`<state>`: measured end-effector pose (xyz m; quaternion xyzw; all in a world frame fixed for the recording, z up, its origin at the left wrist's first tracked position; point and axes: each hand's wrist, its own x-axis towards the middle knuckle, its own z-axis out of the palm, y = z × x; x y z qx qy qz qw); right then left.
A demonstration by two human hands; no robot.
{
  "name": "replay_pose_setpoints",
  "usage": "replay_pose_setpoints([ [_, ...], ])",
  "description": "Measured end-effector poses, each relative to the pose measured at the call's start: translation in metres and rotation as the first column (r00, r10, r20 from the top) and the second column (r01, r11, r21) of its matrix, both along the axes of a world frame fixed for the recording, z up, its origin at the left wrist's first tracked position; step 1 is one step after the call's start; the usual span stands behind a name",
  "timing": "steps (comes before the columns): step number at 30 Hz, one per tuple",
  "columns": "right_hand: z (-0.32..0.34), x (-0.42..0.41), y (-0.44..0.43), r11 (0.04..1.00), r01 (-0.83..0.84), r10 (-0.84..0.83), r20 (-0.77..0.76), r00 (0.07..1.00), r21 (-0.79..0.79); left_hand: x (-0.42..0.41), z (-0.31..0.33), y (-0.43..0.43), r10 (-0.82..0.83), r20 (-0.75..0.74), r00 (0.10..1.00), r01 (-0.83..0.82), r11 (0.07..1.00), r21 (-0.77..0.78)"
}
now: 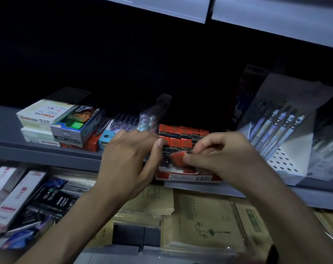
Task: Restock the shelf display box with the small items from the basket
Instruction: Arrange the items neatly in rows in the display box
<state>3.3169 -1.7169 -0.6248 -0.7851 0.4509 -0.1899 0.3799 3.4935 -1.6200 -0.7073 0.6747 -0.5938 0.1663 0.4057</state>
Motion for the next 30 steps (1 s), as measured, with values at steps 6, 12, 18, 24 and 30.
replay_pose_setpoints([
  [6,0.007,-0.023,-0.03,0.977,0.163,-0.15,0.102,0.983,-0.135,0.0,0.0,-0.002,-0.007,0.012,1.0,0.007,1.0,-0.029],
  [12,-0.019,-0.01,-0.048,0.969,0.112,-0.11,0.021,0.994,-0.222,-0.006,-0.005,-0.009,-0.004,0.013,1.0,0.005,0.997,-0.072],
  [18,-0.023,-0.002,-0.053,0.961,0.127,-0.112,0.072,0.991,-0.245,-0.007,-0.003,-0.011,-0.01,-0.055,0.998,0.006,0.997,-0.083],
  [24,-0.021,0.0,-0.051,0.975,0.116,-0.1,0.093,0.991,-0.188,-0.001,0.006,-0.007,-0.042,-0.25,0.967,0.05,0.998,0.026],
  [30,-0.037,0.012,-0.05,0.917,0.161,-0.162,0.029,0.986,-0.365,-0.002,0.017,0.003,0.195,-0.54,0.819,0.005,0.938,0.346],
])
